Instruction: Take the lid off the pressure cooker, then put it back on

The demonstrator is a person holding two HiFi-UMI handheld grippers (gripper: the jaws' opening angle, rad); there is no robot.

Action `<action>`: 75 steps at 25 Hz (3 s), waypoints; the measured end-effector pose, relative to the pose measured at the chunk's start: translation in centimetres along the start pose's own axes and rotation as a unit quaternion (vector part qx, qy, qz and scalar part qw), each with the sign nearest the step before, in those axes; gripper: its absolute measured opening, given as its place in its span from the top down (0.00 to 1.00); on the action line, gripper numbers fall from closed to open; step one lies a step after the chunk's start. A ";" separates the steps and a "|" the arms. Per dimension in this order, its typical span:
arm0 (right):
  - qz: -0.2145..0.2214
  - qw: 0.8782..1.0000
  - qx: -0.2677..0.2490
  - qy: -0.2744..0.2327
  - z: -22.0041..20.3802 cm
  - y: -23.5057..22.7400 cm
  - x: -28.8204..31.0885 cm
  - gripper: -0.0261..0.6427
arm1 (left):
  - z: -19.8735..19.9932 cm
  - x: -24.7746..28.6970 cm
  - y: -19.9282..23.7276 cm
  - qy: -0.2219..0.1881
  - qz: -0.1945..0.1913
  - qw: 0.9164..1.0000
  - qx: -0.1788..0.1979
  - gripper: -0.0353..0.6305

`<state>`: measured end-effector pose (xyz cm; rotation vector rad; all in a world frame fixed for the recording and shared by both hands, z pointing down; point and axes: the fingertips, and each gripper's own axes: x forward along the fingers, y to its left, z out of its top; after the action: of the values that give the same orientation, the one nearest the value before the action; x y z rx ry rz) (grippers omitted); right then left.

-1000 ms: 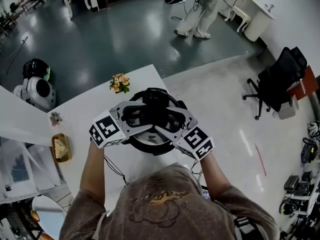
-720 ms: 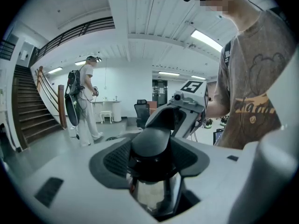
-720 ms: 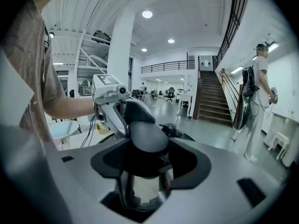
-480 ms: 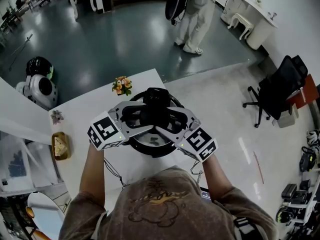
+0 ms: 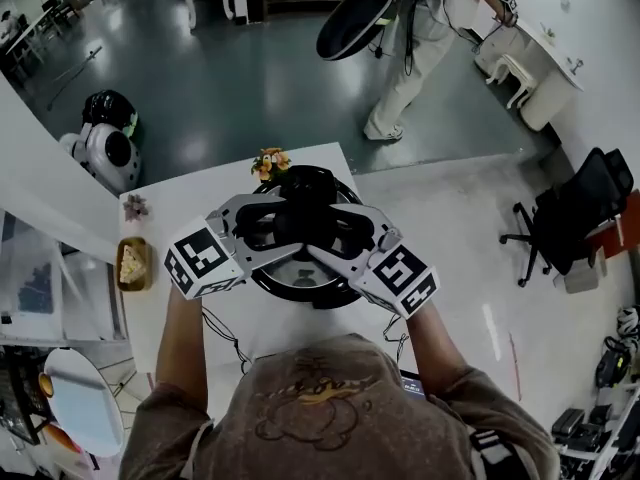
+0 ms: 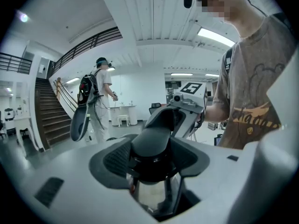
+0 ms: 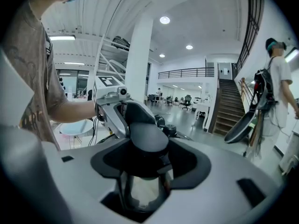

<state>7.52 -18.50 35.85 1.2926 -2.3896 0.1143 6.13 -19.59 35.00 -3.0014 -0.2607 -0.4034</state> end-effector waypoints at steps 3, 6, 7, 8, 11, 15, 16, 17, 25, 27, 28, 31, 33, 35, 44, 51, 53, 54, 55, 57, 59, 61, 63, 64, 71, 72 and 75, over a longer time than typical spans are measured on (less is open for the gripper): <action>0.027 1.000 -0.012 -0.006 1.0 1.6 1.4 0.57 | -0.4 -2.4 0.0 0.004 0.030 1.000 -0.006 0.54; 0.063 0.998 -0.027 -0.013 2.1 3.8 3.5 0.57 | -1.4 -5.5 -0.1 0.009 0.069 0.997 -0.016 0.54; 0.076 0.996 -0.033 -0.016 2.5 4.6 4.2 0.57 | -1.8 -6.6 -0.2 0.011 0.084 0.996 -0.020 0.54; 0.090 0.995 -0.037 -0.019 2.9 5.5 4.9 0.57 | -2.1 -7.7 -0.3 0.013 0.097 0.995 -0.024 0.54; 0.122 0.991 -0.048 -0.024 3.9 7.9 6.8 0.57 | -2.9 -10.9 -0.6 0.021 0.132 0.990 -0.035 0.54; 0.164 0.984 -0.059 -0.030 5.0 11.4 9.3 0.57 | -4.5 -15.0 -1.4 0.030 0.172 0.983 -0.050 0.54; 0.174 0.982 -0.062 -0.031 5.2 12.2 9.9 0.57 | -4.9 -16.0 -1.6 0.032 0.182 0.981 -0.054 0.54; 0.183 0.980 -0.065 -0.032 5.4 13.1 10.5 0.57 | -5.3 -17.0 -1.8 0.034 0.191 0.979 -0.058 0.54; 0.229 0.970 -0.079 -0.039 6.4 21.2 14.5 0.57 | -8.8 -24.7 -4.9 0.042 0.234 0.969 -0.074 0.54; 0.234 0.969 -0.073 -0.040 6.3 21.1 14.5 0.57 | -8.9 -24.5 -4.8 0.048 0.236 0.967 -0.079 0.54; 0.237 0.968 -0.070 -0.040 6.2 21.0 14.6 0.57 | -9.1 -24.5 -4.7 0.052 0.237 0.967 -0.082 0.54; 0.240 0.968 -0.062 -0.038 5.4 21.5 15.1 0.57 | -10.3 -24.7 -4.9 0.059 0.236 0.966 -0.091 0.54; 0.238 0.969 -0.060 -0.035 4.7 22.0 15.7 0.57 | -11.4 -24.8 -5.1 0.061 0.233 0.966 -0.094 0.54; 0.235 0.970 -0.058 -0.032 3.7 22.4 16.3 0.57 | -12.7 -24.8 -5.2 0.063 0.230 0.966 -0.097 0.54; 0.226 0.972 -0.059 -0.008 -1.5 23.3 19.1 0.57 | -18.1 -23.5 -5.5 0.067 0.216 0.968 -0.109 0.54; 0.238 0.969 -0.060 0.002 -5.2 24.3 20.9 0.57 | -22.3 -22.6 -5.9 0.075 0.218 0.965 -0.127 0.54; 0.241 0.969 -0.060 0.006 -6.2 24.5 21.5 0.57 | -23.5 -22.5 -5.9 0.081 0.220 0.963 -0.131 0.54; 0.241 0.969 -0.061 0.008 -6.7 24.6 21.8 0.57 | -24.2 -22.4 -6.0 0.084 0.220 0.963 -0.132 0.54; 0.241 0.968 -0.062 0.010 -7.3 24.8 22.2 0.57 | -24.9 -22.3 -6.0 0.087 0.220 0.962 -0.134 0.54; 0.243 0.968 -0.062 0.015 -8.5 25.0 23.0 0.57 | -26.4 -22.1 -5.9 0.096 0.220 0.961 -0.137 0.54; 0.244 0.968 -0.060 0.021 -9.9 25.2 23.6 0.57 | -27.8 -21.7 -6.0 0.102 0.218 0.960 -0.142 0.54; 0.244 0.967 -0.060 0.026 -10.9 25.4 24.1 0.57 | -28.9 -21.4 -6.1 0.106 0.216 0.959 -0.148 0.54; 0.245 0.967 -0.062 0.030 -11.6 25.6 24.5 0.57 | -29.8 -21.3 -6.1 0.109 0.216 0.958 -0.152 0.54; 0.244 0.967 -0.062 0.032 -12.0 25.6 24.7 0.57 | -30.2 -21.2 -6.2 0.110 0.216 0.958 -0.152 0.54; 0.236 0.969 -0.067 0.040 -13.7 25.7 25.2 0.57 | -31.7 -20.4 -6.3 0.131 0.217 0.958 -0.136 0.54; 0.234 0.969 -0.070 0.041 -13.8 25.7 25.3 0.57 | -31.9 -20.4 -6.3 0.136 0.218 0.957 -0.133 0.54; 0.235 0.968 -0.075 0.044 -13.9 25.6 25.4 0.57 | -32.5 -20.4 -6.4 0.142 0.220 0.956 -0.134 0.54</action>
<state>-21.14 -20.20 61.77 0.6234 -2.5252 0.1225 -22.65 -20.52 61.14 -3.0649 0.5181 -0.8624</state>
